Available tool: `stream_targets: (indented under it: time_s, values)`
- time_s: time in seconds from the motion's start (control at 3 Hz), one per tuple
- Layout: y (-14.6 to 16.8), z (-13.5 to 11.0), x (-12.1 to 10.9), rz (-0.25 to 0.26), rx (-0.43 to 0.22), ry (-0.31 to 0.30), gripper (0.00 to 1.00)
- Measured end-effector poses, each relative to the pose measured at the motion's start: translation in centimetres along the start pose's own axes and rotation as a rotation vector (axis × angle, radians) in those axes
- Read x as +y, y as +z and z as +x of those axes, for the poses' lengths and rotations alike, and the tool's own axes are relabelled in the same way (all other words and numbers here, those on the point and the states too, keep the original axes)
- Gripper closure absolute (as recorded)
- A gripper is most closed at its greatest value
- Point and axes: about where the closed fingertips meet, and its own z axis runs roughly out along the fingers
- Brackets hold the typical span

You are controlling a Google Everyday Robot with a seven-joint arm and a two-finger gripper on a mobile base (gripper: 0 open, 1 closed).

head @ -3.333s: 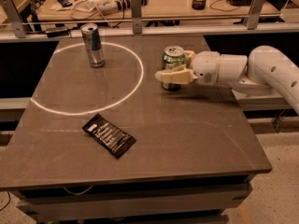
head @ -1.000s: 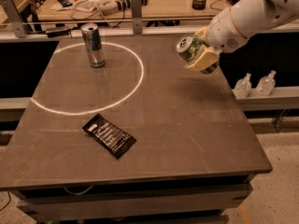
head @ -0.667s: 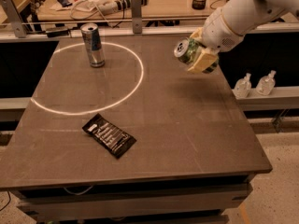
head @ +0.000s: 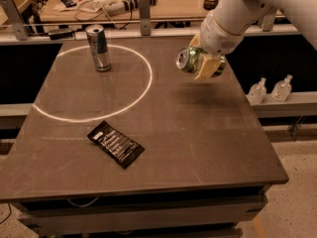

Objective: Knock green can over

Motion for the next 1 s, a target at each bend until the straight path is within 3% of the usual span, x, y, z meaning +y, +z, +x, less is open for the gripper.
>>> stream_targets:
  time_s: [0.33, 1.0]
  values:
    - [1.1, -0.2, 0.4, -0.074, 0.063, -0.035, 1.0]
    - [3.1, 0.5, 2.4, -0.224, 0.146, -0.043, 1.0]
